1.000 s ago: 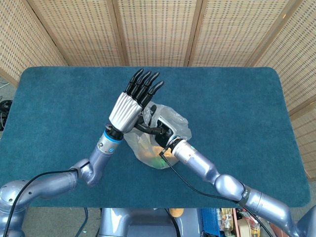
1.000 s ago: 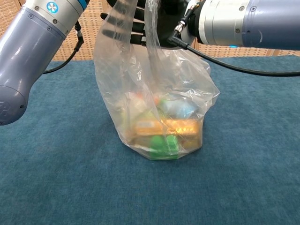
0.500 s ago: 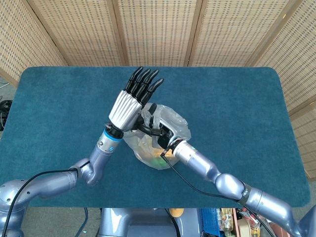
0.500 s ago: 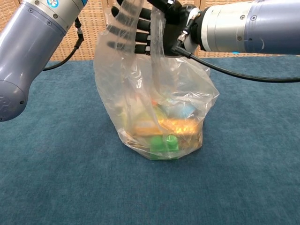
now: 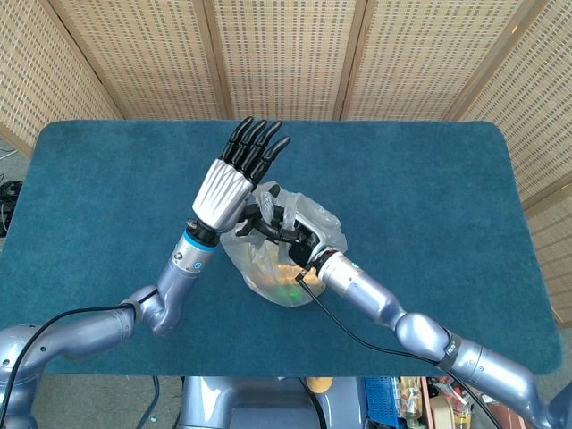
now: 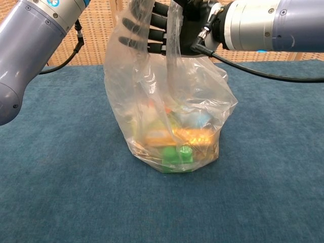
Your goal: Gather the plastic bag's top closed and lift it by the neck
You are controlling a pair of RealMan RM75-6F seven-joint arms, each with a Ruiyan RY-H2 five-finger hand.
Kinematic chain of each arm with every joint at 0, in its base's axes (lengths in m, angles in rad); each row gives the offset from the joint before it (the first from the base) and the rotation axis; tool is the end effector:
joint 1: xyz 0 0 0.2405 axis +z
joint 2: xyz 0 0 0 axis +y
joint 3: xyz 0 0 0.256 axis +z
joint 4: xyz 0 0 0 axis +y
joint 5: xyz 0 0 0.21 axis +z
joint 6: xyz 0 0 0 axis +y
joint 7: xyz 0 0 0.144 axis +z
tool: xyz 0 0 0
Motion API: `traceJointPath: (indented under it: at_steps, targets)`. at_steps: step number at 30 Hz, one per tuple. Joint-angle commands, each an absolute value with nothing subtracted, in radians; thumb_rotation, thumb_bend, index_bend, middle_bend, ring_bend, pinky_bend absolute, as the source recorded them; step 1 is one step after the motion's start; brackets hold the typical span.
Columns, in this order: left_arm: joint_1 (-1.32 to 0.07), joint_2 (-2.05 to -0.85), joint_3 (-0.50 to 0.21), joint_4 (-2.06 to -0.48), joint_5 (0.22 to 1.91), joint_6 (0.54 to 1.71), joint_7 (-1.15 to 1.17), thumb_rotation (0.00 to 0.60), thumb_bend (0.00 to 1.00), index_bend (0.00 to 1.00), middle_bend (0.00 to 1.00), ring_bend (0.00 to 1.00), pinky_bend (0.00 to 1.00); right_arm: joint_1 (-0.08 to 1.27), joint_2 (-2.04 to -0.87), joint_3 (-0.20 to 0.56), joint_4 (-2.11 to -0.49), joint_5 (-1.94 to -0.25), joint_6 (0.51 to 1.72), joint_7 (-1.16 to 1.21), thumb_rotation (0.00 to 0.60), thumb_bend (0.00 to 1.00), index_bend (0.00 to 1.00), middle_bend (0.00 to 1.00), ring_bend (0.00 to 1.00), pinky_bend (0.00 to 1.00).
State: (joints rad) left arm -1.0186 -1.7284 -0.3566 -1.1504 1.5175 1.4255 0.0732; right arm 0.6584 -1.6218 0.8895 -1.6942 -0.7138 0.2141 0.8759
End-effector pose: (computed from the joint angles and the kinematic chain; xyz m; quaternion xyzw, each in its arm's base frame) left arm 0.0021 0.3889 0.0413 -0.6113 -0.1251 -0.6865 0.3734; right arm -0.0035 -0.3632 0.0233 -0.1898 0.8498 -0.4482 0.2022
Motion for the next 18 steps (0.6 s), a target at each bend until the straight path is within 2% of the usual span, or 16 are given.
traceJointPath:
  at_steps: [1, 9, 18]
  targets:
    - [-1.018, -1.729, -0.357, -1.149, 1.519, 1.429, 0.07, 0.6, 0.41, 0.0, 0.0, 0.0, 0.0, 0.657, -1.618, 0.89, -1.696, -0.716, 0.214, 0.877, 0.6, 0.41, 0.56, 0.63, 0.46, 0.3]
    - [-1.017, -1.726, -0.367, -1.151, 1.512, 1.432, 0.063, 0.6, 0.41, 0.0, 0.0, 0.0, 0.0, 0.655, -1.611, 0.887, -1.697, -0.717, 0.215, 0.884, 0.6, 0.46, 0.56, 0.68, 0.5, 0.31]
    - [-1.012, -1.694, -0.369, -1.179, 1.505, 1.416, 0.059, 0.6, 0.26, 0.0, 0.0, 0.0, 0.0, 0.645, -1.606, 0.898, -1.699, -0.724, 0.201, 0.891, 0.6, 0.53, 0.56, 0.68, 0.5, 0.31]
